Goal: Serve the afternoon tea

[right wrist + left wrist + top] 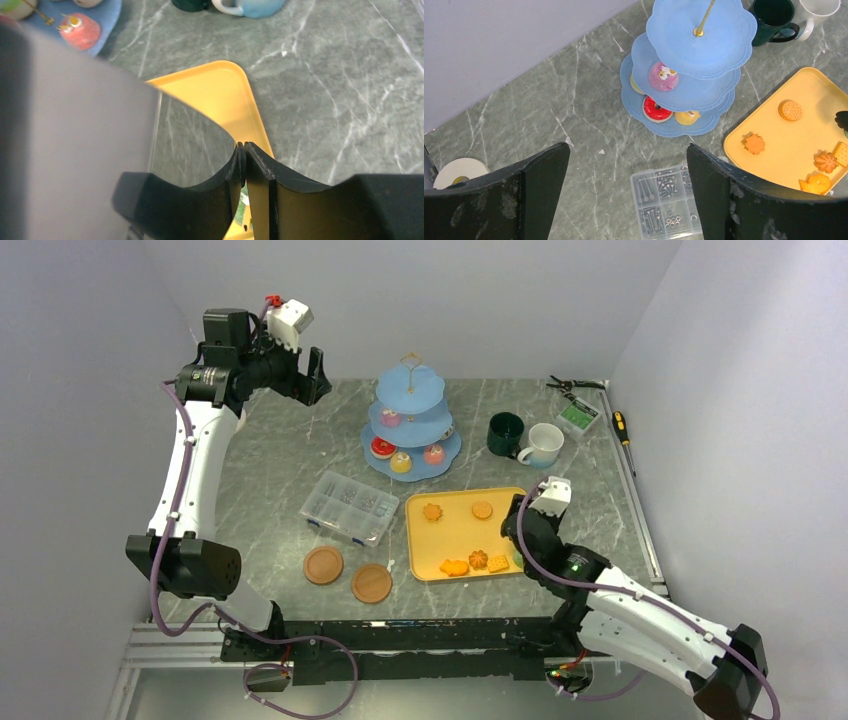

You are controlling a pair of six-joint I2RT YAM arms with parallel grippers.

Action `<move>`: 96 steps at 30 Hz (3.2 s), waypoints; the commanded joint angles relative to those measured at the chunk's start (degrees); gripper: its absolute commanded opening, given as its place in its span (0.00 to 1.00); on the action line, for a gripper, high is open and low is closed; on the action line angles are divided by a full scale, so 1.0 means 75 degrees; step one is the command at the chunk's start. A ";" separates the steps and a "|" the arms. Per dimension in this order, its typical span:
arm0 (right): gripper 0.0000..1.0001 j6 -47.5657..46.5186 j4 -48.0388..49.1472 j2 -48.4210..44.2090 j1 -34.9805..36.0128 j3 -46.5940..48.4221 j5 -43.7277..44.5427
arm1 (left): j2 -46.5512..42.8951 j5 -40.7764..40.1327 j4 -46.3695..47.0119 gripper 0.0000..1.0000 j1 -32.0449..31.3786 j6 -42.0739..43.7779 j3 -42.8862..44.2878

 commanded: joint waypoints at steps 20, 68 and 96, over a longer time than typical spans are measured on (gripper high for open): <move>0.56 0.2170 -0.2592 0.0276 0.0427 0.0980 0.1184 | 0.0102 0.0348 0.0014 0.93 0.0034 0.0025 0.0554; 0.60 0.5904 -0.4952 0.1599 0.1437 0.1227 0.1739 | 0.0127 0.0740 -0.0014 0.93 0.0063 0.0390 0.0572; 0.43 -0.3841 0.6680 0.3051 0.0904 0.0889 -0.0531 | 0.0184 0.0639 0.0063 0.93 0.0332 -0.0089 0.0481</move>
